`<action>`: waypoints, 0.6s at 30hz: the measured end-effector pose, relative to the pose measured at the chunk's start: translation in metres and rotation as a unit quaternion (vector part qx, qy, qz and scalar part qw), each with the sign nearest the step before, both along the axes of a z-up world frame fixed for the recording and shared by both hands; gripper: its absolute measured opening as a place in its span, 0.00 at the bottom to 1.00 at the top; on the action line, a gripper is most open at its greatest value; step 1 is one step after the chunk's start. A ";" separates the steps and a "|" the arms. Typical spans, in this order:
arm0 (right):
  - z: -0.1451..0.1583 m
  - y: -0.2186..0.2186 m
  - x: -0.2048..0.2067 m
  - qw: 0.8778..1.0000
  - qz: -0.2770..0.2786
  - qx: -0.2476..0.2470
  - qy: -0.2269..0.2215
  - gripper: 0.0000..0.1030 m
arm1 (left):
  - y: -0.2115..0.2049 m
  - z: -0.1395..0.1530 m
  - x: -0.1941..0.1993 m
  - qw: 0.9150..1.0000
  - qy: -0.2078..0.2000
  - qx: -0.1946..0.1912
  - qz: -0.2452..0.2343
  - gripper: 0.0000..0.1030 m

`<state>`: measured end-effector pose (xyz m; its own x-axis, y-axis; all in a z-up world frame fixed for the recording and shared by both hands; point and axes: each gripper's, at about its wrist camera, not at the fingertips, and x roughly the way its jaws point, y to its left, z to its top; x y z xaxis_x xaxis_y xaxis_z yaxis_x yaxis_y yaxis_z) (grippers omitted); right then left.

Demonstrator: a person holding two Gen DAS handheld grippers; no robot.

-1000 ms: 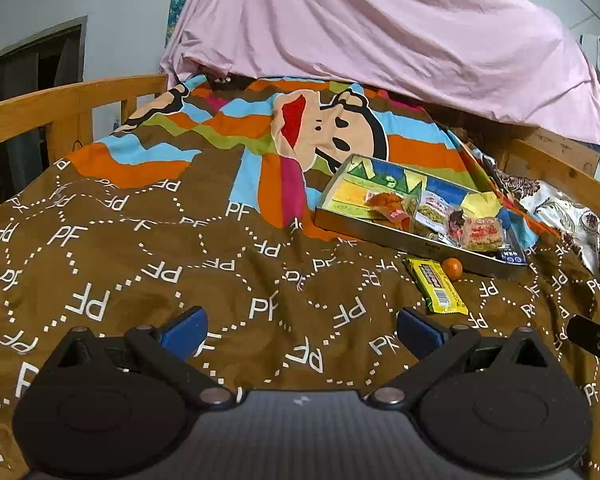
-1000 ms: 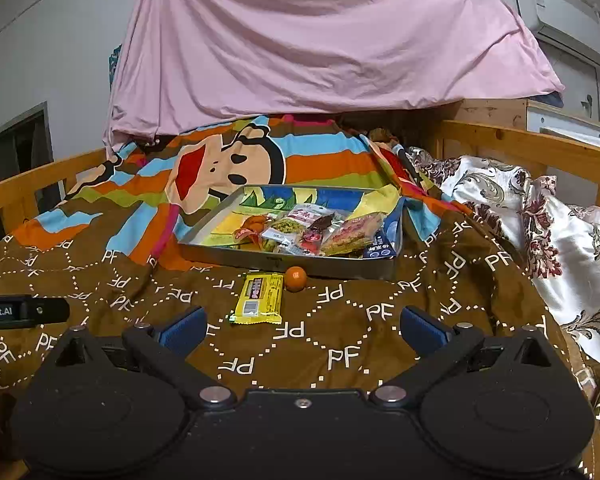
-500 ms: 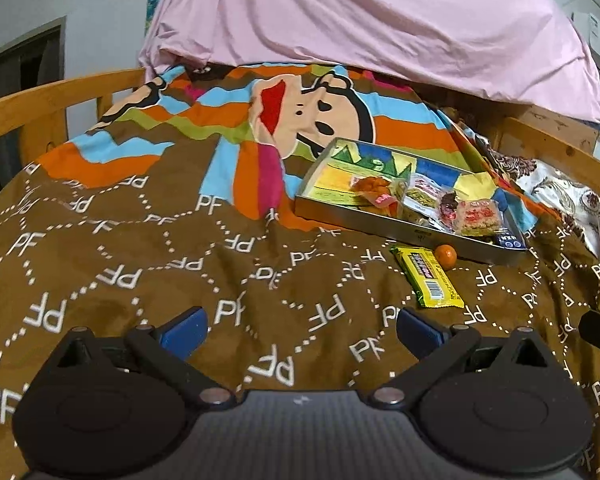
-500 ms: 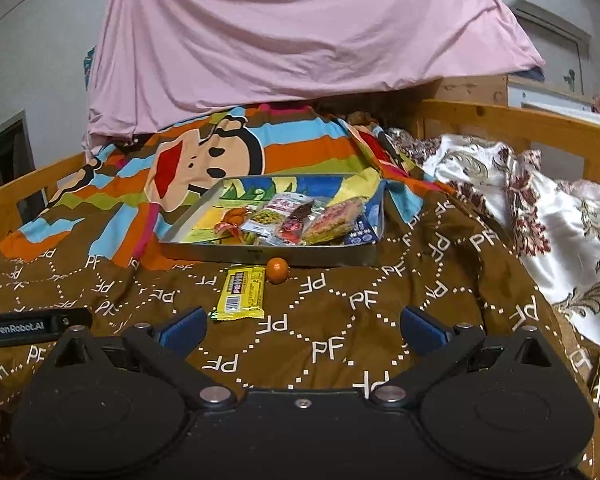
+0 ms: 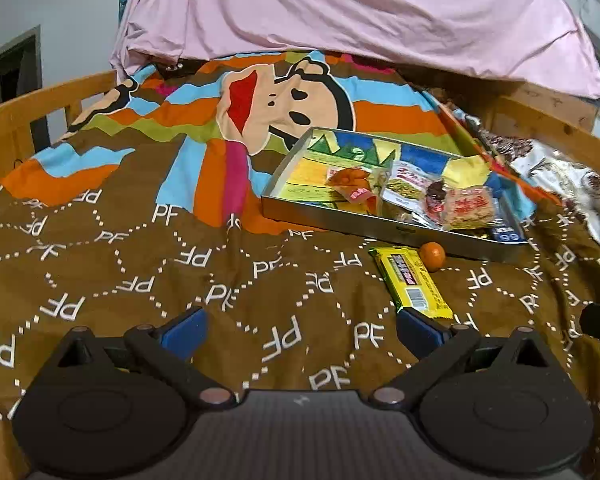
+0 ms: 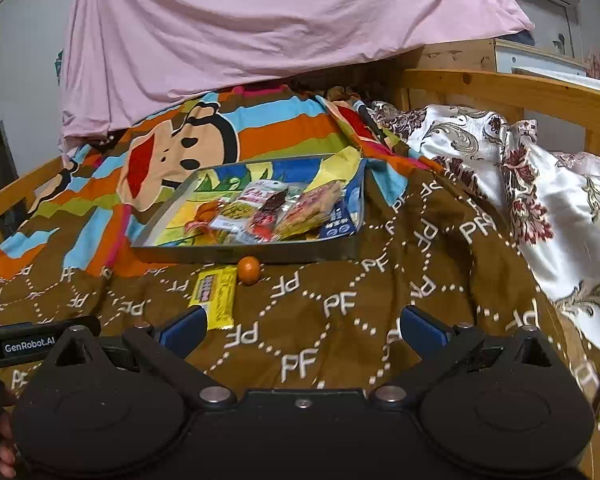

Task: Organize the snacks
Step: 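Lower the left tool toward the yellow bar while the right tool approaches the orange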

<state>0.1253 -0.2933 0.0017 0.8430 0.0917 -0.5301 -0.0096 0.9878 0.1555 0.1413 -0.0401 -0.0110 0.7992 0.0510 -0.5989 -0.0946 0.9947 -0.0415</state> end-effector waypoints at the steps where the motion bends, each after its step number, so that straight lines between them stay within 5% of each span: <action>1: -0.001 0.000 0.005 1.000 0.005 -0.003 0.002 0.99 | -0.003 0.001 0.004 1.000 0.003 0.006 0.000 1.00; 10: -0.010 0.001 0.048 0.997 0.051 -0.058 -0.021 0.99 | -0.026 -0.001 0.034 0.999 0.019 0.034 -0.002 1.00; 18: -0.024 -0.015 0.094 0.997 0.053 -0.047 -0.012 0.99 | -0.043 -0.011 0.049 0.997 0.020 0.075 -0.018 0.99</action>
<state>0.2188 -0.3086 -0.0227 0.8436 0.1321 -0.5204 -0.1179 0.9912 0.0604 0.1908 -0.0826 -0.0219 0.7783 0.1146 -0.6174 -0.0577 0.9921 0.1115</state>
